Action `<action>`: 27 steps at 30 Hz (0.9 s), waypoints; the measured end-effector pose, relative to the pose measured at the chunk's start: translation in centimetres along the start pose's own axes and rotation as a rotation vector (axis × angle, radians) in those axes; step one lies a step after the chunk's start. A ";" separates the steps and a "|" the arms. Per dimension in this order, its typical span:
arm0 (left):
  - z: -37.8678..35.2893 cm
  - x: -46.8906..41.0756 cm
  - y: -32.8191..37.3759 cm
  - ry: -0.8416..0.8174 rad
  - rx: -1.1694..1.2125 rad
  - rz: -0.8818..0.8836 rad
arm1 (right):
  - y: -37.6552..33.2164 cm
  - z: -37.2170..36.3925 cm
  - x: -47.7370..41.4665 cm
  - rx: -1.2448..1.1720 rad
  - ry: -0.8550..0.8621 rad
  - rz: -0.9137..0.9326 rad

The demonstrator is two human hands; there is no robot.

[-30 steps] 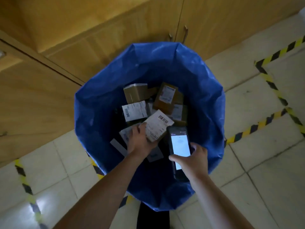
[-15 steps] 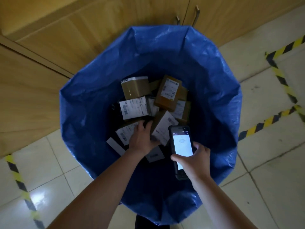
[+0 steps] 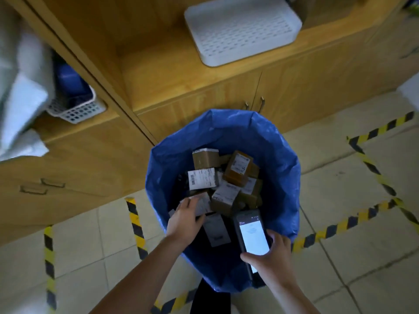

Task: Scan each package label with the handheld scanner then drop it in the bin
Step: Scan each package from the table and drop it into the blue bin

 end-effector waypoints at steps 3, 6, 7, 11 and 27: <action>2.1 6.1 0.5 0.080 0.087 0.012 | -0.5 1.5 3.8 0.042 -0.050 0.102; 4.4 14.0 0.7 0.202 0.169 0.066 | -1.8 2.7 8.2 0.117 -0.090 0.231; 5.0 16.9 0.4 0.238 0.182 0.095 | -2.3 2.8 9.8 0.122 -0.112 0.265; 7.2 28.1 -1.8 0.379 0.200 0.223 | -4.4 1.8 16.2 0.095 -0.204 0.412; 2.3 74.8 -13.3 1.105 0.471 0.964 | -8.5 -14.8 49.0 0.584 -0.714 1.208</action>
Point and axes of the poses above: each hand's wrist, its own x-axis away from the middle knuckle, its own z-axis out of the back of the hand, y = z × x, the point moved 3 cm from there along -x, towards the middle knuckle, and after that the axes turned 8 degrees about x, right-handed, at the moved point
